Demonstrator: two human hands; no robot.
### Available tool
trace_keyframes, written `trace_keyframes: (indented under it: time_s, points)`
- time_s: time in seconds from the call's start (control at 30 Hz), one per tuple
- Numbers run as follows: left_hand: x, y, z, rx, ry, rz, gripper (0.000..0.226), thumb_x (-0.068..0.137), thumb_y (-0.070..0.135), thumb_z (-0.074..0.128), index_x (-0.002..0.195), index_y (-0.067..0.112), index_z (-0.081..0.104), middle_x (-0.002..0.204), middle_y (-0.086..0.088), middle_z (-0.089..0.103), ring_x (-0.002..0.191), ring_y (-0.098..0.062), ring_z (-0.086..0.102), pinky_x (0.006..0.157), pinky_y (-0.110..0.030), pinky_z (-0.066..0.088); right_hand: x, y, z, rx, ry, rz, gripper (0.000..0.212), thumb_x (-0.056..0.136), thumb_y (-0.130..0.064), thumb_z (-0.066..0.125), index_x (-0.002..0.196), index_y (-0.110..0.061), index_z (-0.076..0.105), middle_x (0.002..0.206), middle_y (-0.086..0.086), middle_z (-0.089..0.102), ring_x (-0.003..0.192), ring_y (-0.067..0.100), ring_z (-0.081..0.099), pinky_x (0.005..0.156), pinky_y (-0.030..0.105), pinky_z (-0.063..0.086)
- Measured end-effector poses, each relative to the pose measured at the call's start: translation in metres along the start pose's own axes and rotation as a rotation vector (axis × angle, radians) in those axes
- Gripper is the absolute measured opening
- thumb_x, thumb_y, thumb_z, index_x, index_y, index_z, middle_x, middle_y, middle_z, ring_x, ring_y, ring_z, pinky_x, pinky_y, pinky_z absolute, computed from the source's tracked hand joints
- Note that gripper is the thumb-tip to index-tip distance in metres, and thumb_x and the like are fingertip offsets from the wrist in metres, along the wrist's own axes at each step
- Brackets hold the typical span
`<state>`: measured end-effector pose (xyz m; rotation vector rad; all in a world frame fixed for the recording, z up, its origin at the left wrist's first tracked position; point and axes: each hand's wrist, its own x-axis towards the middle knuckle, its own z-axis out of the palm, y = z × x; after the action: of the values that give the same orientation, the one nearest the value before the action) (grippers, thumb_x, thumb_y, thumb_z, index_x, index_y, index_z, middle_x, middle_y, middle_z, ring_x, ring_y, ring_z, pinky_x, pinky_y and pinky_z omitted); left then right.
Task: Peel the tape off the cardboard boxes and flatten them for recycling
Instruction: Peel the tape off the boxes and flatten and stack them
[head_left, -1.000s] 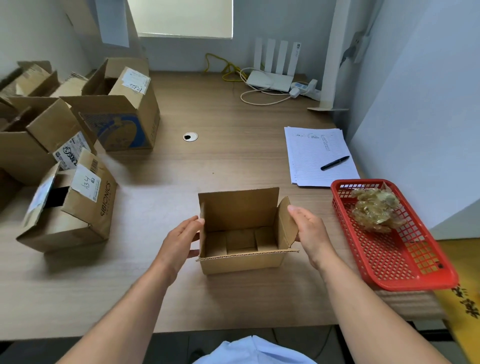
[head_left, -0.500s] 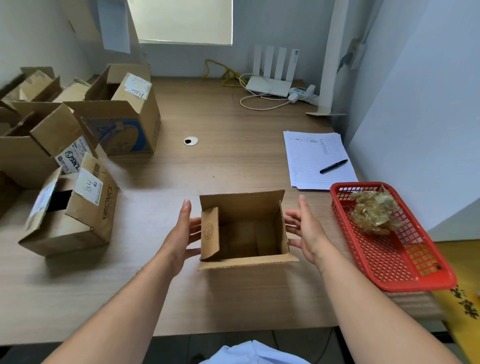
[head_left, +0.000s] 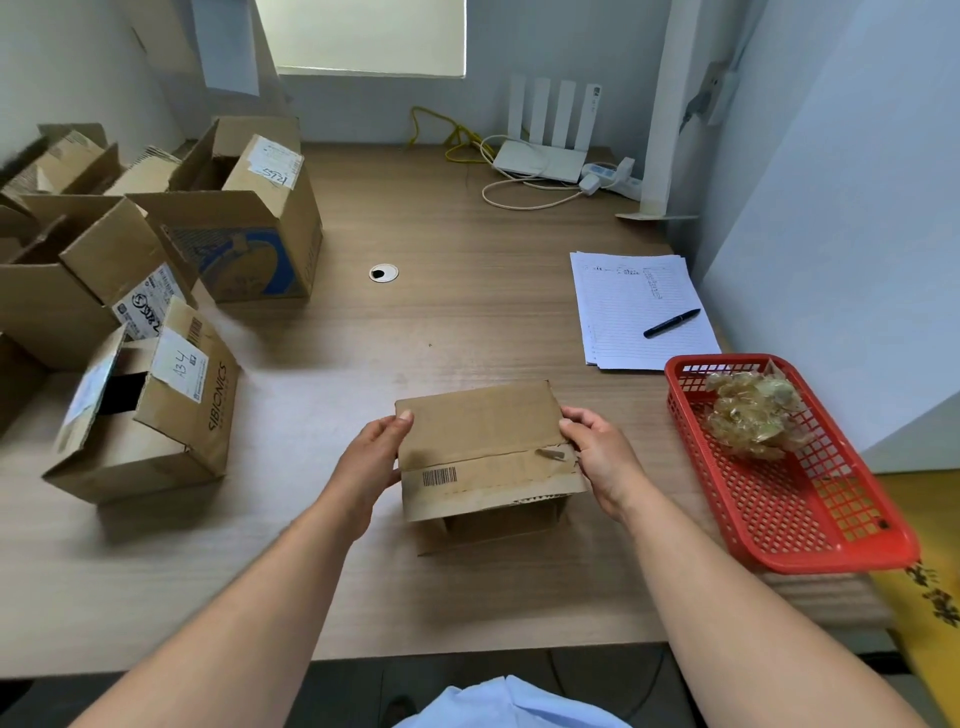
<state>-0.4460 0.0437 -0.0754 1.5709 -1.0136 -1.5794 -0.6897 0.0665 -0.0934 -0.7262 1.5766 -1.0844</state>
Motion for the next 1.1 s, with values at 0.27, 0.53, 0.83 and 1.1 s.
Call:
trace_keyframes:
  time_s: [0.27, 0.53, 0.83, 1.1]
  points:
    - [0.003, 0.001, 0.001, 0.067, -0.024, -0.014, 0.04, 0.099, 0.047, 0.042, 0.129, 0.023, 0.053, 0.122, 0.003, 0.061, 0.108, -0.016, 0.059, 0.082, -0.031, 0.05, 0.001, -0.001, 0.001, 0.013, -0.005, 0.004, 0.014, 0.096, -0.014, 0.05, 0.094, -0.021, 0.063, 0.106, 0.01, 0.069, 0.103, 0.026, 0.063, 0.101, 0.049, 0.046]
    - [-0.001, 0.01, -0.001, -0.114, 0.011, 0.066, 0.037, 0.099, 0.052, 0.038, 0.111, 0.022, 0.056, 0.115, 0.0, 0.062, 0.102, -0.016, 0.06, 0.08, -0.035, 0.05, -0.003, -0.01, -0.009, 0.161, -0.018, -0.064, 0.044, 0.097, -0.05, 0.041, 0.1, -0.015, 0.067, 0.092, 0.003, 0.072, 0.088, 0.015, 0.066, 0.072, 0.033, 0.053]
    - [-0.001, 0.023, 0.003, -0.044, 0.008, 0.283, 0.015, 0.096, 0.018, 0.056, 0.103, 0.027, 0.065, 0.145, 0.005, 0.038, 0.108, -0.003, 0.055, 0.091, -0.033, 0.045, 0.0, -0.02, -0.006, 0.179, -0.03, -0.191, 0.046, 0.074, -0.046, 0.07, 0.113, -0.022, 0.064, 0.11, -0.004, 0.066, 0.105, 0.009, 0.058, 0.087, 0.029, 0.047]
    - [0.006, 0.013, -0.002, 0.165, 0.026, 0.419, 0.036, 0.093, 0.022, 0.059, 0.124, 0.039, 0.056, 0.152, 0.01, 0.034, 0.135, -0.006, 0.038, 0.113, -0.033, 0.031, -0.001, -0.021, 0.001, -0.174, -0.113, -0.297, 0.066, 0.091, -0.022, 0.061, 0.146, -0.04, 0.029, 0.143, -0.008, 0.042, 0.133, 0.013, 0.04, 0.113, 0.035, 0.032]
